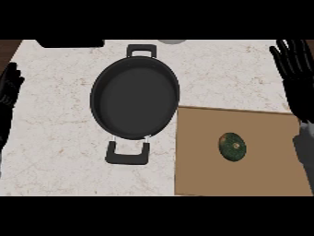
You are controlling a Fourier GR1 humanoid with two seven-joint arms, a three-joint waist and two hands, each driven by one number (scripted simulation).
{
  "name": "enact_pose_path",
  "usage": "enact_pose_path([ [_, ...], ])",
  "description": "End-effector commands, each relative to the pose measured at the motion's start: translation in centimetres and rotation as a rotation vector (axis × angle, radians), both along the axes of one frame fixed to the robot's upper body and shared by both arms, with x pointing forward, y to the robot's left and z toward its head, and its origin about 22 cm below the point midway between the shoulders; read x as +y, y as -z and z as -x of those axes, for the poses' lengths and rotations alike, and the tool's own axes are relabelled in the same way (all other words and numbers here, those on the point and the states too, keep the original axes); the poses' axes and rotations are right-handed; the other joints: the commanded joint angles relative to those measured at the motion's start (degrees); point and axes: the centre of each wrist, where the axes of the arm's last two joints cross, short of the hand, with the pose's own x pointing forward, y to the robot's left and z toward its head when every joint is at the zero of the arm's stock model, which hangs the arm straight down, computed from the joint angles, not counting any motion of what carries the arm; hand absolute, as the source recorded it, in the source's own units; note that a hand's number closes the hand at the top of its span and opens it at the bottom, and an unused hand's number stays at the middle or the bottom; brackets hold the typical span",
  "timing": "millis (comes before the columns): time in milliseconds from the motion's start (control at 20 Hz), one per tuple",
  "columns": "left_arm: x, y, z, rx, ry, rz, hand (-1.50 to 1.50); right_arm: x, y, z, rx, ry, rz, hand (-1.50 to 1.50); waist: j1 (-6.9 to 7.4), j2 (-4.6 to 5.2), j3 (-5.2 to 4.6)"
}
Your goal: Pick the squash from the tray and place it in the pot
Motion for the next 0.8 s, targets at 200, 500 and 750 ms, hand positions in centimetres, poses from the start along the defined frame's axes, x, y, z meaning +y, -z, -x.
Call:
enact_pose_path([
  [200, -6.4, 4.7, 1.9, 0.296, 0.264, 0.334, 0.00, -5.9, 4.4, 3.0, 0.143, 0.341, 0.315, -1.50, -1.93, 0.09, -0.79],
  [500, -9.7, 6.1, 2.6, 0.402, 0.374, 0.451, 0.00, -9.6, 11.0, 7.1, 0.535, 0.742, 0.758, -1.50, -0.68, 0.69, -1.03],
  [750, -10.3, 6.2, 3.7, 0.462, 0.391, 0.472, 0.00, -3.3, 11.1, 7.1, 0.548, 0.681, 0.945, -1.50, 0.28, -0.57, -0.84],
])
